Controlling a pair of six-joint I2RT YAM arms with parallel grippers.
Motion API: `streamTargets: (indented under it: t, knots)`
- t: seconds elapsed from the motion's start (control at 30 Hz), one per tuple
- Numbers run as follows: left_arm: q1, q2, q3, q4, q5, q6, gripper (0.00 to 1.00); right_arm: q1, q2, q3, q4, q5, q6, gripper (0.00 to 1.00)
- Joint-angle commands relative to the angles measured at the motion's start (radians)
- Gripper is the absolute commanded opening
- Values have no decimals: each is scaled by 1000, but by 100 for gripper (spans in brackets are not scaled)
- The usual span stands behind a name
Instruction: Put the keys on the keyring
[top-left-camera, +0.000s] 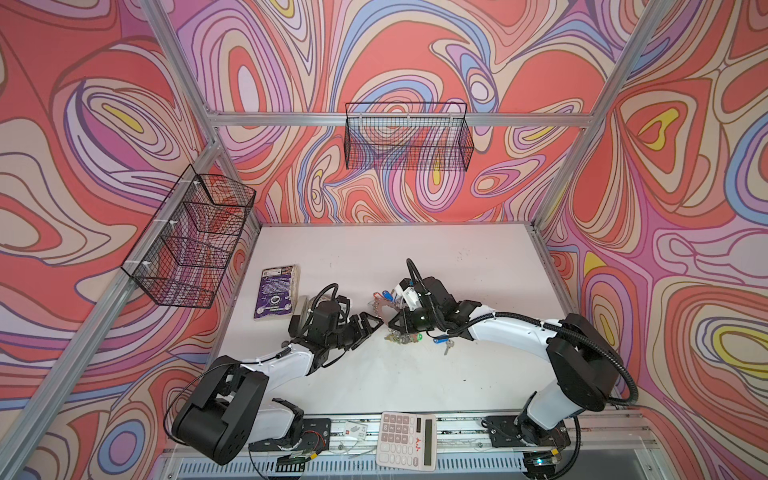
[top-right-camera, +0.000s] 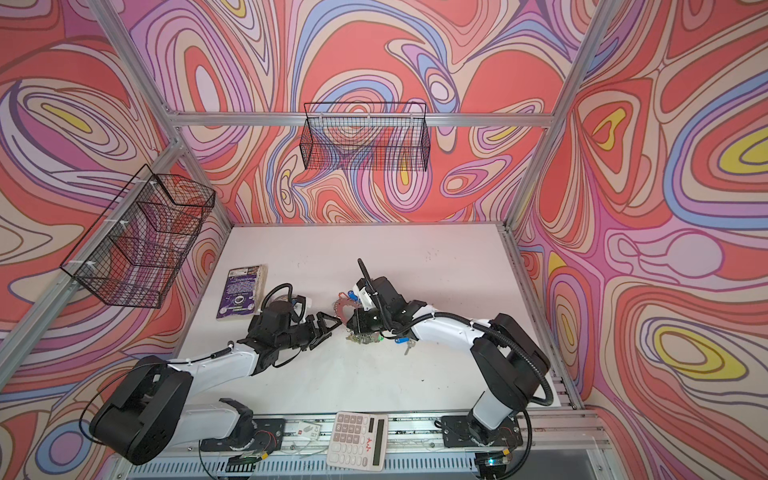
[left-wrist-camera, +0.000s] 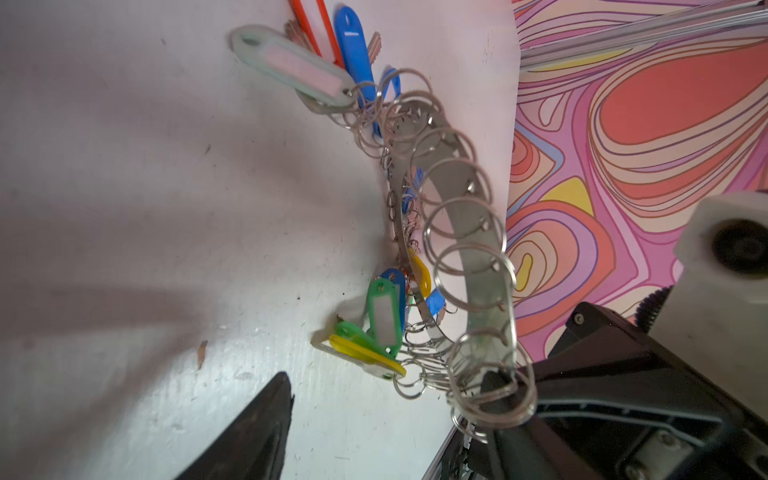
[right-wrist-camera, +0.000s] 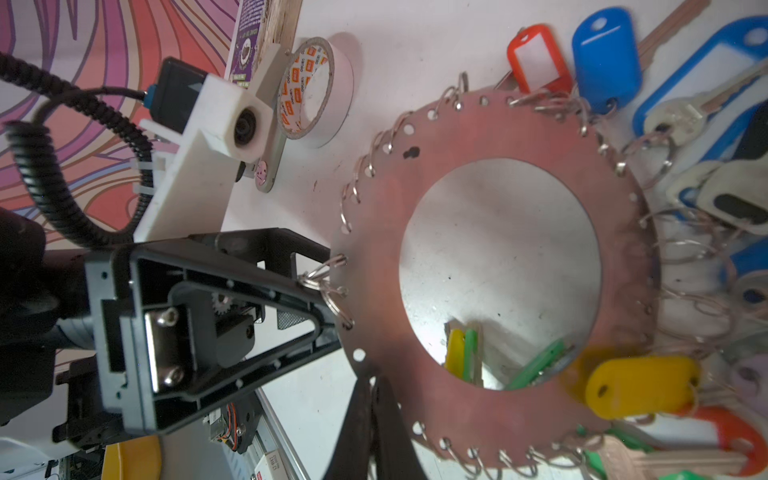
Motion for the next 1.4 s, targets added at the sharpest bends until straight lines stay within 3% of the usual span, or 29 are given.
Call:
streamTargets:
  t: [0.0,0.3,0.53,0.77,0.9,1.0,1.13,1.23,1.37]
  knots:
    - [-18,55,-5,179,5,-70,74,0,-28,-10,20,-9,17,0]
    - [-35,143,-24,306,43,-96,51,-6,-35,-22,33,13,22,0]
    - [-36,110,-49,267,56,-47,38,-18,-40,-16,48,19,19,0]
    - [-41,-18,-84,173,31,83,37,-41,-34,-29,79,-19,57,0]
    - [-125,-184,-96,45,-138,283,38,-51,-32,-21,52,-16,86,0]
    - [-251,-323,-103,-37,-370,507,42,-57,-30,-11,14,-12,111,0]
    - [-344,-435,-174,3,-596,730,43,-58,-33,15,-61,7,171,0]
    - [-382,-465,-237,116,-677,853,44,-58,-35,43,-118,13,220,0]
    - [-430,-402,-221,155,-710,1030,46,-58,-23,103,-212,12,274,0]
